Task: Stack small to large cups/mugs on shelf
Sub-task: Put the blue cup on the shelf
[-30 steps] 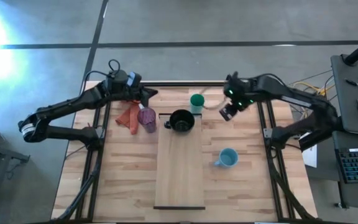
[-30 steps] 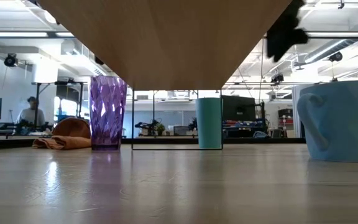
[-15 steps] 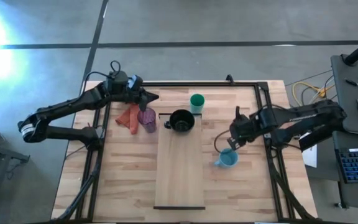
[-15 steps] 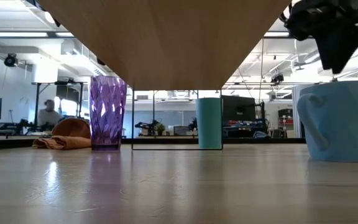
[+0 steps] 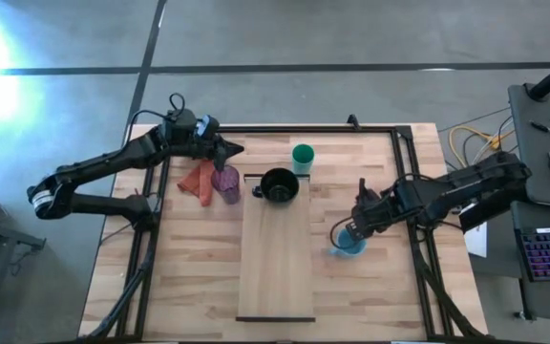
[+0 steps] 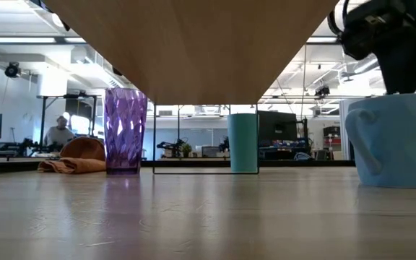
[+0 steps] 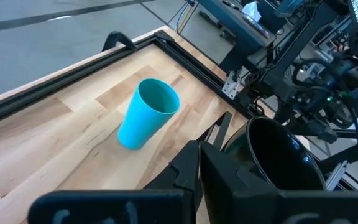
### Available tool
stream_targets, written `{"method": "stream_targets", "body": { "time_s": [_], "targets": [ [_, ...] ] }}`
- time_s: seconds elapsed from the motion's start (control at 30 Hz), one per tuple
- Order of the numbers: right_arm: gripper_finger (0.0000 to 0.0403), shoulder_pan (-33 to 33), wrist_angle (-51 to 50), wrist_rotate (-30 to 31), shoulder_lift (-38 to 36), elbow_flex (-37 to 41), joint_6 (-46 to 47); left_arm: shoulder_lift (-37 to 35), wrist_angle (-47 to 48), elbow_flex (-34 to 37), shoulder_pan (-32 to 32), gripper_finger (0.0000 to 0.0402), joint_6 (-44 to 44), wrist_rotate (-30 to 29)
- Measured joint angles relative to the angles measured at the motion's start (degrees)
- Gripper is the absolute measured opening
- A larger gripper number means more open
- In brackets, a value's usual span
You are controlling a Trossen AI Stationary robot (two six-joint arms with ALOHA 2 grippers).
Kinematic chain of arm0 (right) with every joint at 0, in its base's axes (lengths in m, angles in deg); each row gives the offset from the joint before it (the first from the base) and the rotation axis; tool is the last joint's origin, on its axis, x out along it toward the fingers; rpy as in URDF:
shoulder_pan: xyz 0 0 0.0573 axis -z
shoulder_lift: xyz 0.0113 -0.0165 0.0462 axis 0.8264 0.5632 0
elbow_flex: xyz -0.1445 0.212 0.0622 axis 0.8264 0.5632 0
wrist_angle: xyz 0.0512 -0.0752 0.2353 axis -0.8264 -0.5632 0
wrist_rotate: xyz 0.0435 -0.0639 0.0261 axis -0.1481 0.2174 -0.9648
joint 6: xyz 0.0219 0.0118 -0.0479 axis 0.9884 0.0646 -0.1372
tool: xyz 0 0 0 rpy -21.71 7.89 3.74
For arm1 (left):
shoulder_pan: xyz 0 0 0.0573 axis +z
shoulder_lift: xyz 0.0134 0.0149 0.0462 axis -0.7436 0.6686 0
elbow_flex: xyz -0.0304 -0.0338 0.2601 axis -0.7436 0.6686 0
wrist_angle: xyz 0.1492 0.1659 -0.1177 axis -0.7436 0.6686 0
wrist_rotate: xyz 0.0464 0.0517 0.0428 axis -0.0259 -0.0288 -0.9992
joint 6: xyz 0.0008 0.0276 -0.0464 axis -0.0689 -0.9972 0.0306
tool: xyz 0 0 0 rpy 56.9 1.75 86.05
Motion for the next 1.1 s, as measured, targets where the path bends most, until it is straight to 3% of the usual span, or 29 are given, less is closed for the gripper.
{"method": "stream_targets", "body": {
  "time_s": [0.37,0.73,0.87,1.03,1.1],
  "targets": [
    [0.0130,-0.2,7.7,-2.0,0.0,5.3,1.2,0.0,0.0,0.0,0.0,0.0000,0.0,-0.2],
    [0.0126,-0.2,8.3,-2.3,0.0,9.0,5.3,0.0,0.0,0.1,0.0,0.0000,0.0,-0.4],
    [0.0095,-0.2,8.4,-3.3,0.0,9.2,5.3,0.0,0.5,0.8,0.0,0.0000,0.0,-0.4],
    [0.0024,-0.2,8.4,-3.3,0.0,9.2,5.3,-0.2,2.4,1.3,0.0,0.0000,-0.7,-0.4],
    [0.0017,-0.2,8.3,-3.3,0.0,9.2,5.3,-0.2,2.9,1.3,0.0,0.0000,-1.0,-0.4]
  ]
}}
